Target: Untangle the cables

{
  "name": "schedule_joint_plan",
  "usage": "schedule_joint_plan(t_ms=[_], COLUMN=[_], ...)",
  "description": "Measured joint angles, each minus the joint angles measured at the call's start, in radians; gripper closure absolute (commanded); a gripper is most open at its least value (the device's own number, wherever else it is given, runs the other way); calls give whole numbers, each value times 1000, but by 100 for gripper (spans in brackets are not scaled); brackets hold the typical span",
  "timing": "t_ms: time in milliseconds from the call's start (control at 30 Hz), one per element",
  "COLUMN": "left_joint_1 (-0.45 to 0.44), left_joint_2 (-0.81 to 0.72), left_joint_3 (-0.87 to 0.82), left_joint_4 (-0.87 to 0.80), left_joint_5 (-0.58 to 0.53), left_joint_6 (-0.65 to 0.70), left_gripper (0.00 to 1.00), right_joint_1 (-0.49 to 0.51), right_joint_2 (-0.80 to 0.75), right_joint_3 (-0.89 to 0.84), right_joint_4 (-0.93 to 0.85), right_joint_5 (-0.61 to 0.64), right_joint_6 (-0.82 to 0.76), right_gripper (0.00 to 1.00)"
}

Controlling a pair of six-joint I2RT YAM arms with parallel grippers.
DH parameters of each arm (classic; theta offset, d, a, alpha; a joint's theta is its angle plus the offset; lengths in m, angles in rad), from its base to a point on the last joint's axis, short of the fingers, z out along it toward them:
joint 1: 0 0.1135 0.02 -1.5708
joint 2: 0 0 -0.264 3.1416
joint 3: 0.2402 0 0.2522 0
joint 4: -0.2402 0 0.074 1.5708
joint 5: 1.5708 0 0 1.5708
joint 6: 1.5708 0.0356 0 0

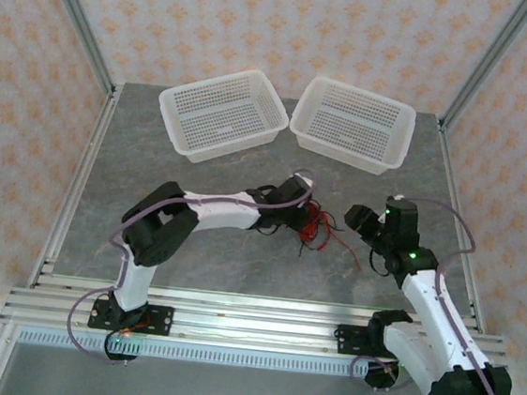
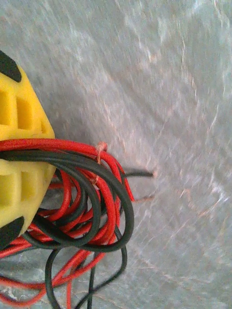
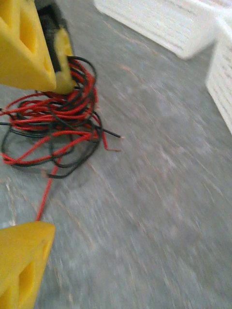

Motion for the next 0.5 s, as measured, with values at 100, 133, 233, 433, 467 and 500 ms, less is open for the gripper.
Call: schedule_joint_plan(t_ms=[100, 133, 233, 433, 467, 500], left_joint_1=[37, 43, 48, 51, 55, 61], left_joint_2=[-78, -99, -146, -221, -234, -249], left_joint_3=[-80, -101, -154, -310, -337, -366], left_joint_4=[40, 51, 96, 187, 199, 213], left_joint_5=[22, 26, 40, 52, 55, 56], left_joint_6=[-86, -118, -208, -372, -394, -418], left_gripper=[100, 100, 100, 100, 100, 100], right_joint_1=[82, 114, 214, 375, 392, 406], right_joint_2=[24, 36, 83, 211, 232, 254], right_joint_3=[-8, -11, -16, -17, -17, -17], right_joint_4=[46, 66, 134, 254, 271, 286], right_joint_5=[-48, -61, -97, -100, -93, -86], right_joint_6=[5, 9, 35, 92, 99, 105], right_gripper=[30, 30, 30, 31, 31, 31])
